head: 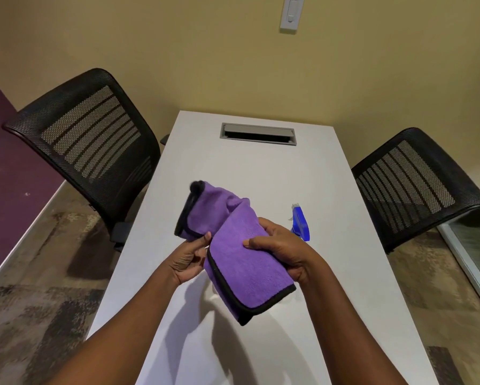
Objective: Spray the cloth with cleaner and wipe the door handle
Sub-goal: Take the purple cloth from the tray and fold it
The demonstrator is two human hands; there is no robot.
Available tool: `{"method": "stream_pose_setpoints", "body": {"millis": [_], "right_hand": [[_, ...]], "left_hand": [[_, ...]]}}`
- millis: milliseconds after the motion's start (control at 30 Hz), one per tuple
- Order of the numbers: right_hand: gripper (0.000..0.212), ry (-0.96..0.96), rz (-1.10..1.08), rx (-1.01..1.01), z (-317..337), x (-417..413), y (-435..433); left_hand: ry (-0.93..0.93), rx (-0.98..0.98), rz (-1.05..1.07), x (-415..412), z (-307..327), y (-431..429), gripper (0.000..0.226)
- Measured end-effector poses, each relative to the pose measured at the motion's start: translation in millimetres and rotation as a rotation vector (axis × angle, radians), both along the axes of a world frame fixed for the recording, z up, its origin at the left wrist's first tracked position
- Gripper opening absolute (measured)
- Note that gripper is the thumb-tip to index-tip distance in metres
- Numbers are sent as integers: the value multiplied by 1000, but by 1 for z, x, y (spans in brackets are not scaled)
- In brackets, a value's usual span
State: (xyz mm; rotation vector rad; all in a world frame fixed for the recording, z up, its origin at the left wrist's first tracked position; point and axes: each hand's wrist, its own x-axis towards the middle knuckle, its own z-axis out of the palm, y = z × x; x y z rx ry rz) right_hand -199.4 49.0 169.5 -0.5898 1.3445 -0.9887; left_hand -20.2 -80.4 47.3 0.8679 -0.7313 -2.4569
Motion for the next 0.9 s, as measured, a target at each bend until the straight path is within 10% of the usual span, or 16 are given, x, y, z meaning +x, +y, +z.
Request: {"method": "stream_pose_setpoints", "body": {"millis": [467, 733, 900], "right_hand": [[51, 287, 213, 231, -7, -4, 34], [82, 153, 66, 156, -6, -5, 45], [37, 83, 202, 5, 7, -5, 50]], "left_hand": [[3, -62, 365, -3, 20, -24, 51], [70, -102, 317, 2, 26, -32, 61], [50, -188, 245, 2, 30, -26, 68]]}}
